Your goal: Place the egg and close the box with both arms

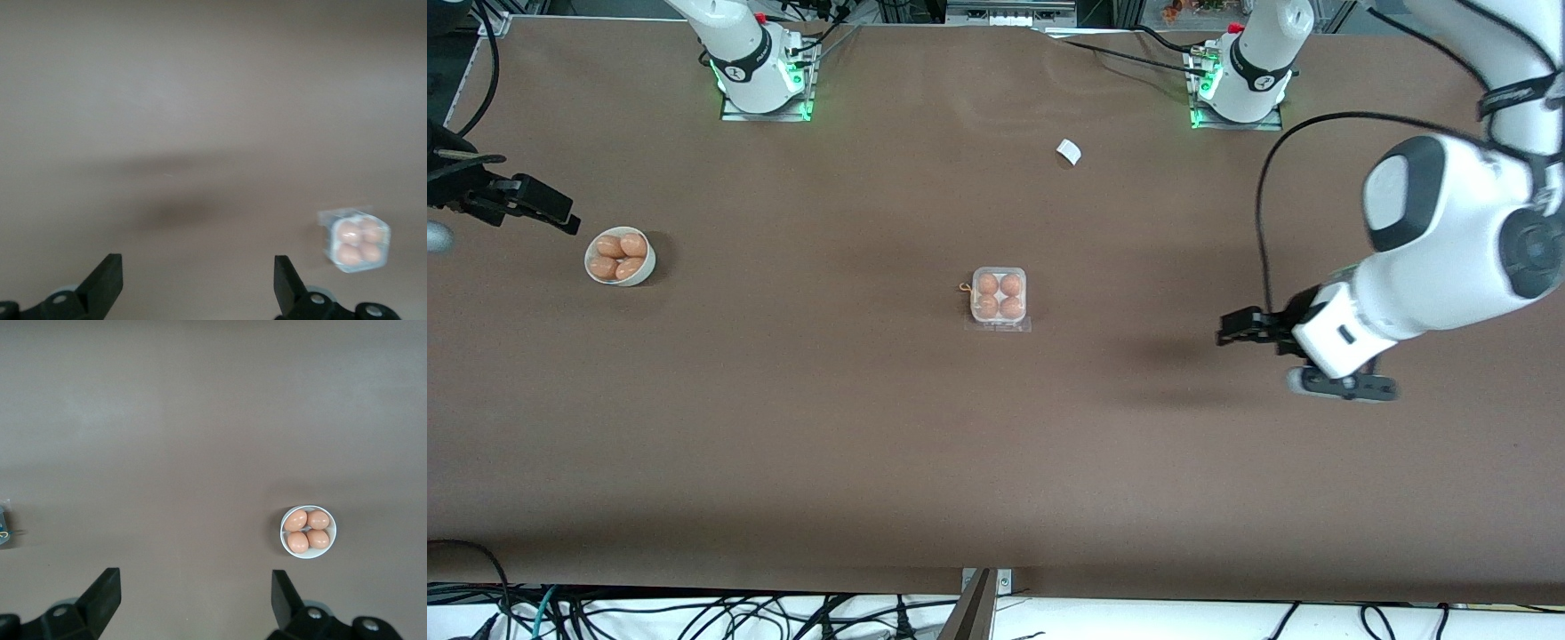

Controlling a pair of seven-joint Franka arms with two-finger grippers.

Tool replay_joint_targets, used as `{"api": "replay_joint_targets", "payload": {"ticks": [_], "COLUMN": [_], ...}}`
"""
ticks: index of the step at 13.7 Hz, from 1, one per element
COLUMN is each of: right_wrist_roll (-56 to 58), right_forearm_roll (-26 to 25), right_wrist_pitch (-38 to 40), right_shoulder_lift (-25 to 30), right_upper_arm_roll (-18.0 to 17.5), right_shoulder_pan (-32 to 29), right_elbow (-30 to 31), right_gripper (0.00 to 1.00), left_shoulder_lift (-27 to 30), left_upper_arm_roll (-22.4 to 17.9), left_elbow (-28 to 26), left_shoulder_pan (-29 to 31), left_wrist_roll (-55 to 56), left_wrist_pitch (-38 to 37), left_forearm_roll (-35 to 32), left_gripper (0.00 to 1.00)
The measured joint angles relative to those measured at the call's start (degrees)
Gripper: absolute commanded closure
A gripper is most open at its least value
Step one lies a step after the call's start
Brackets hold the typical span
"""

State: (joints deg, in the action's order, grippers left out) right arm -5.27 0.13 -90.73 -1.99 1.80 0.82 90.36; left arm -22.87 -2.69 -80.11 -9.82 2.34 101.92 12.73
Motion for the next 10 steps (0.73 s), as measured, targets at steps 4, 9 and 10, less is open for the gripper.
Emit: {"api": "replay_joint_targets", "payload": {"ticks": [4, 9, 10], "right_wrist_roll": [0.0, 0.0, 0.0], "right_forearm_roll": [0.0, 0.0, 0.0], "right_wrist_pitch": [0.0, 0.0, 0.0], "right_shoulder_lift": [0.0, 0.0, 0.0], "right_upper_arm_roll": [0.0, 0.0, 0.0], "right_shoulder_pan": [0.0, 0.0, 0.0], "right_elbow": [0.0, 0.0, 0.0], "right_gripper": [0.0, 0.0, 0.0], "left_shoulder_lift": [0.4, 5.18, 6.17], "left_upper_arm_roll": [-0.27, -0.12, -0.08], "left_elbow": [2.32, 2.77, 2.58], "left_shoulder_pan": [4.67, 6.13, 6.13], "left_wrist_roll": [0.03, 0.03, 0.03], "left_wrist_pitch": [-5.01, -7.48, -7.88], "left_forearm_roll": [-4.38, -11.35, -12.57], "left_gripper": [0.0, 0.0, 0.0]}}
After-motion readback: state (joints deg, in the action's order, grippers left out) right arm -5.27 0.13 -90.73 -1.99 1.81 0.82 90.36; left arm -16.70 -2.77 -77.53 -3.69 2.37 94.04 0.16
